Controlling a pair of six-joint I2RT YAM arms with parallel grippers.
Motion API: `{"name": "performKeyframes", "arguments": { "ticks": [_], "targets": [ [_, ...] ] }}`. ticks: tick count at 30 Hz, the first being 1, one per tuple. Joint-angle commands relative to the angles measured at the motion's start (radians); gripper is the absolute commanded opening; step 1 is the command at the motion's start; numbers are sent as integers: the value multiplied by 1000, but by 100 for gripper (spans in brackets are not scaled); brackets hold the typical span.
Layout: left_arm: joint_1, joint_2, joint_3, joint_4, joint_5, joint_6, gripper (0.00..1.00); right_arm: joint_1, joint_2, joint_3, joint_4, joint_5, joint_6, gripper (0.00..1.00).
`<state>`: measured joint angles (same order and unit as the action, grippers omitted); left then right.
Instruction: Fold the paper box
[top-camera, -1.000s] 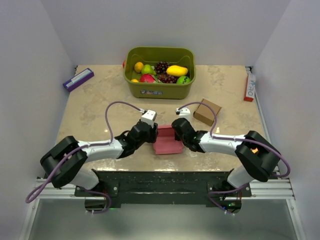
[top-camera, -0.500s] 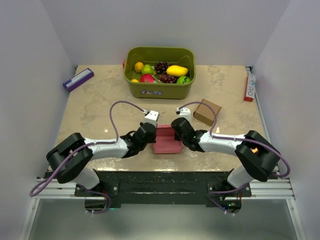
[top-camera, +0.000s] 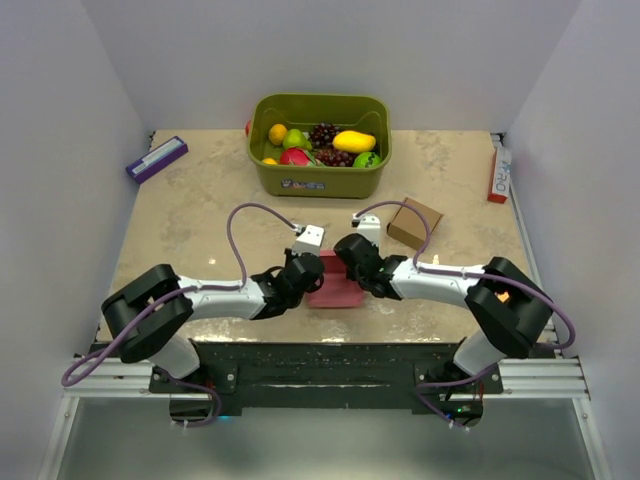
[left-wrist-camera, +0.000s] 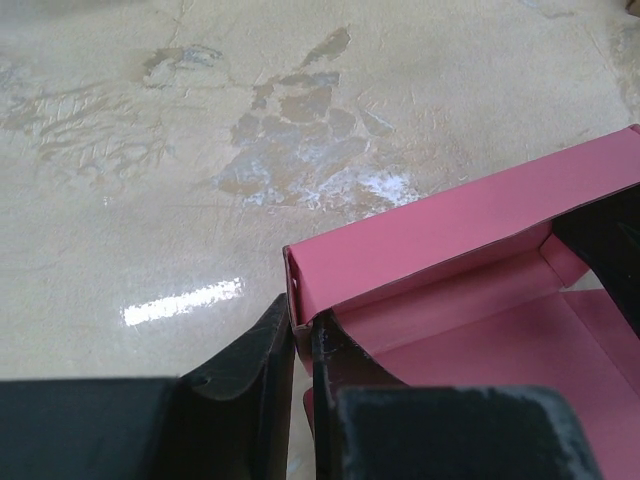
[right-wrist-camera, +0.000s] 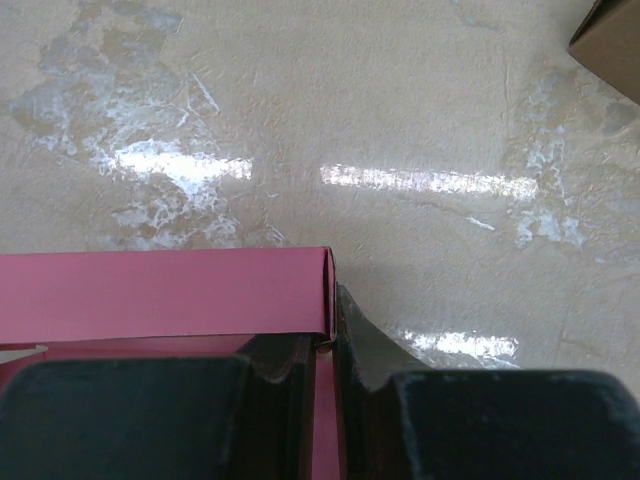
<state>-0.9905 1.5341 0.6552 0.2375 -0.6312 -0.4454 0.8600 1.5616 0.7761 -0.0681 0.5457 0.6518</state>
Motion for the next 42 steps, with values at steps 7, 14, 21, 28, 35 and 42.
{"name": "performKeyframes", "arguments": {
  "ticks": [7, 14, 21, 28, 35, 42],
  "targets": [
    [-33, 18, 58, -10, -96, -39, 3, 1, 63, 14, -173, 142, 138, 0],
    [-33, 1, 64, -16, -48, -39, 26, 2, -7, -8, -93, 25, 98, 7],
    [-33, -92, 78, -64, -7, -33, 64, 1, -174, -23, -107, -81, 89, 50],
    [-33, -201, 37, -47, 108, 62, 83, 2, -360, -57, -160, -168, 63, 77],
    [-34, -207, 84, -118, 185, 252, 86, -62, -512, -103, -283, -148, 43, 90],
    [-60, -57, 225, -208, 177, 372, 88, -262, -610, -179, -283, -262, -37, 91]
  ]
}}
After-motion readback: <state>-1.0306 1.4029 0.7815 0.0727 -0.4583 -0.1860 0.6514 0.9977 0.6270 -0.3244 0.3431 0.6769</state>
